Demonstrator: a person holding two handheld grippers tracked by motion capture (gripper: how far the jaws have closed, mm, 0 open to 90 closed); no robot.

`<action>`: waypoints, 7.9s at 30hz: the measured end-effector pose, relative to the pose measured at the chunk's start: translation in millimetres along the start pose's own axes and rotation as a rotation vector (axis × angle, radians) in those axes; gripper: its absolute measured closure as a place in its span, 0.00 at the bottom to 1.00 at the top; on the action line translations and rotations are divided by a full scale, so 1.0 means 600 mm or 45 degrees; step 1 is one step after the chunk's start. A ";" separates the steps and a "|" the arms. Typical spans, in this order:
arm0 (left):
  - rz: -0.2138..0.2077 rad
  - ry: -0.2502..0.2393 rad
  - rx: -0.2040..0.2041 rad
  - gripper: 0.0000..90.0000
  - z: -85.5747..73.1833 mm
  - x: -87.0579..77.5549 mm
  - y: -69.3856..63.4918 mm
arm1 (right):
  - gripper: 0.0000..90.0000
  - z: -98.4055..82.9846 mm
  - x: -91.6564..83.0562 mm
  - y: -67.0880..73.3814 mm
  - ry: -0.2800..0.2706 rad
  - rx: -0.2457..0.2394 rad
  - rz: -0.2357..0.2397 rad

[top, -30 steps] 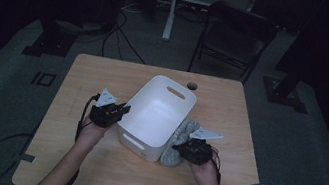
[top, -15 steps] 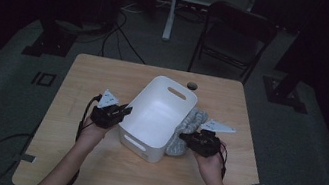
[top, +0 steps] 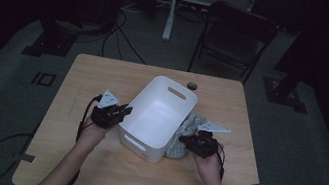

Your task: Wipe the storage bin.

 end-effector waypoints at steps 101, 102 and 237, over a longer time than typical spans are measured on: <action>-0.067 0.025 0.042 0.90 -0.001 -0.001 -0.005 | 0.82 0.071 -0.013 -0.094 -0.055 0.092 -0.117; -0.068 0.024 0.040 0.90 -0.001 -0.001 -0.005 | 0.82 0.067 -0.010 -0.095 -0.043 0.094 -0.115; -0.549 0.137 0.261 0.66 0.153 0.229 0.051 | 0.82 -0.057 -0.092 -0.120 0.027 0.201 -0.064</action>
Point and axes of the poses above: each handheld gripper's, and its own axes: x roughly forward along the jaws, z roughly out of its top, y roughly to its left, the point moved 8 cm from there along x, roughly forward along the jaws, and after that the axes turned 7 degrees about -z, right-handed, at the moved point
